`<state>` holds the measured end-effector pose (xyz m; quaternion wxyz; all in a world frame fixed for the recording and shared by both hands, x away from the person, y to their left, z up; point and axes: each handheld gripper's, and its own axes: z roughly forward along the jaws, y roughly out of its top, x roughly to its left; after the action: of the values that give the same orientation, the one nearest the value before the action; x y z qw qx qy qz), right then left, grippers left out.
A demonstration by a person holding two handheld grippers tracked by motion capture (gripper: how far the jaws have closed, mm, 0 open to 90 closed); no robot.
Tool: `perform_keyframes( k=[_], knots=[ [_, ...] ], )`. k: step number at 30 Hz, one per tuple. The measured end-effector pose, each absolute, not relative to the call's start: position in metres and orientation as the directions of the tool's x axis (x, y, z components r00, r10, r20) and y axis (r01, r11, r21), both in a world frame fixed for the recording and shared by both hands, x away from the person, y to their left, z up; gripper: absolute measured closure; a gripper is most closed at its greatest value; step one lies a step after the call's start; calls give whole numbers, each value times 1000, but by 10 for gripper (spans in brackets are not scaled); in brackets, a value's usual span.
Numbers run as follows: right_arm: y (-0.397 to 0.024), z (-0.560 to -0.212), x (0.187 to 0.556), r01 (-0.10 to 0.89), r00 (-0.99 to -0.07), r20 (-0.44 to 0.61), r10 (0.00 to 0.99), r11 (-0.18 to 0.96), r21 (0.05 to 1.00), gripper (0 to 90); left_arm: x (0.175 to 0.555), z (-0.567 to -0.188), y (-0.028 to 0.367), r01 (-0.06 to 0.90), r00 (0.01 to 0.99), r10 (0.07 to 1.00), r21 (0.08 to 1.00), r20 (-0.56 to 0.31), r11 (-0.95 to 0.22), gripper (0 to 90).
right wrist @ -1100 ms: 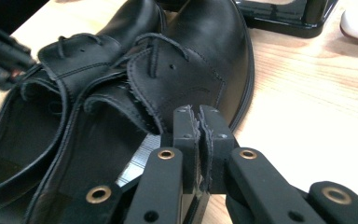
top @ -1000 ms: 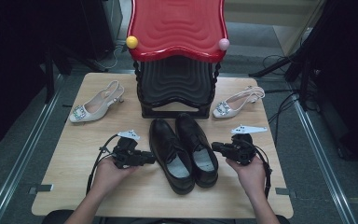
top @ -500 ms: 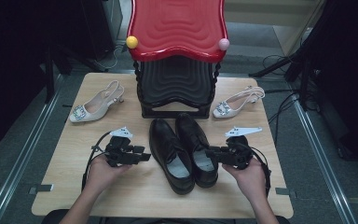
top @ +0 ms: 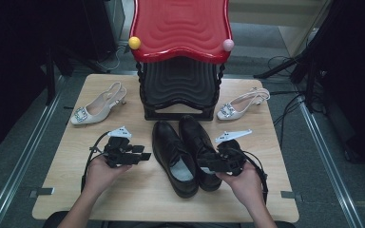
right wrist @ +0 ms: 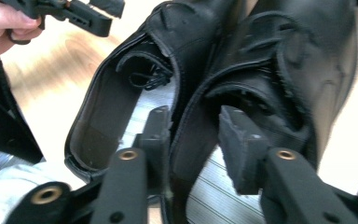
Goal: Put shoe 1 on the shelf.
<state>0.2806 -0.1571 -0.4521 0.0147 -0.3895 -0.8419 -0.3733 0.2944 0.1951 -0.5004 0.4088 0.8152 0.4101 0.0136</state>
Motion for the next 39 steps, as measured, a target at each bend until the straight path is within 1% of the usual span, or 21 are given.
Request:
perform_keyframes(
  k=[6, 10, 11, 16, 17, 18, 23, 27, 30, 32, 39],
  knots=[
    [-140, -458, 287, 686, -694, 332, 639, 447, 573, 600, 297, -500, 193, 654, 669, 677, 677, -308, -338, 507],
    [-129, -464, 292, 698, -685, 307, 660, 475, 536, 582, 298, -499, 194, 656, 667, 673, 679, -318, -330, 506],
    [-126, -465, 293, 696, -688, 296, 663, 486, 529, 584, 298, -499, 194, 657, 669, 669, 678, -324, -329, 504],
    [-115, -470, 304, 724, -663, 306, 683, 484, 491, 589, 298, -497, 195, 651, 674, 662, 686, -327, -324, 499],
    [-113, -472, 306, 732, -657, 307, 688, 486, 478, 607, 298, -497, 196, 651, 674, 664, 685, -323, -327, 499],
    [-111, -474, 308, 743, -649, 313, 694, 486, 461, 608, 298, -497, 196, 654, 670, 667, 684, -325, -323, 498],
    [-104, -477, 312, 753, -637, 294, 712, 496, 432, 620, 299, -496, 198, 654, 667, 668, 687, -329, -315, 495],
    [-101, -479, 312, 757, -628, 260, 733, 498, 423, 696, 299, -496, 200, 650, 666, 673, 692, -321, -313, 491],
    [-107, -479, 315, 778, -605, 294, 740, 471, 416, 772, 301, -497, 204, 657, 659, 675, 691, -333, -301, 487],
    [-109, -480, 315, 780, -603, 304, 737, 466, 417, 793, 301, -497, 206, 658, 654, 681, 691, -328, -299, 486],
    [-121, -475, 321, 777, -619, 324, 716, 496, 388, 815, 301, -496, 209, 660, 647, 685, 695, -334, -285, 487]
  ],
)
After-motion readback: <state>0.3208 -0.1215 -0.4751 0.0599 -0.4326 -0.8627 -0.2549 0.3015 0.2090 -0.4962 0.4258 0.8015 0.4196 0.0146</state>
